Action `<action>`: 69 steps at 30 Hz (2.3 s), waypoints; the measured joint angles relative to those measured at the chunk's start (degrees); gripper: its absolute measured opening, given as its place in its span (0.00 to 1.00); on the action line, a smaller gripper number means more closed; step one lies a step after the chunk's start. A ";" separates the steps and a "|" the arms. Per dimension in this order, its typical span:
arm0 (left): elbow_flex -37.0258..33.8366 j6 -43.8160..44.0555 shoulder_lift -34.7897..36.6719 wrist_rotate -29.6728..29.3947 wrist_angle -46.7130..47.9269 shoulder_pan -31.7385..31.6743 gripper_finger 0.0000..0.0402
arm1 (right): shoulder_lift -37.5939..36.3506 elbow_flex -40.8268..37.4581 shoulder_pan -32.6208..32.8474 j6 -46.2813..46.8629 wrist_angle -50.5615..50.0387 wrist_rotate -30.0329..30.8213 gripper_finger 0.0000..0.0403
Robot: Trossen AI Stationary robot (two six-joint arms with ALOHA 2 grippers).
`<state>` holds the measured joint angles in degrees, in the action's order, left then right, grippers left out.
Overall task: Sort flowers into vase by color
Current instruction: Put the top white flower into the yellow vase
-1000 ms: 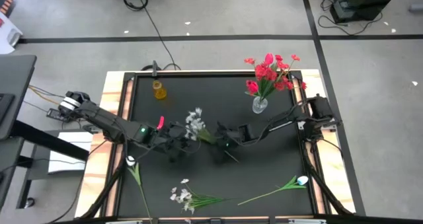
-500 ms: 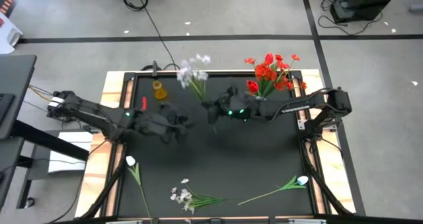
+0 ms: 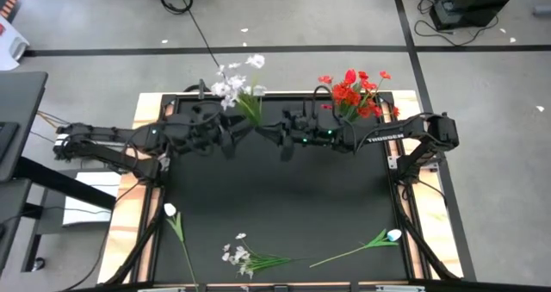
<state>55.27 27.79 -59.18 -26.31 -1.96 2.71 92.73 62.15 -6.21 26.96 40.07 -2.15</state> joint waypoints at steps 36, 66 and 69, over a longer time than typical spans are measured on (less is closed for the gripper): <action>-0.04 -14.26 -4.88 11.92 -7.80 -9.47 0.03 | -0.04 0.04 -3.47 -5.61 -14.30 -6.38 0.30; -0.02 -15.37 2.60 -11.50 22.08 -35.63 0.02 | -0.09 0.00 -11.89 -7.43 -39.40 -7.26 0.53; -0.02 -15.16 5.90 -11.53 24.06 -38.86 0.02 | -0.07 0.01 -12.97 -7.36 -39.23 -4.34 0.53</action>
<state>55.24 12.64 -53.27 -37.84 22.09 -36.15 92.66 62.16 -19.19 19.60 0.84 -6.49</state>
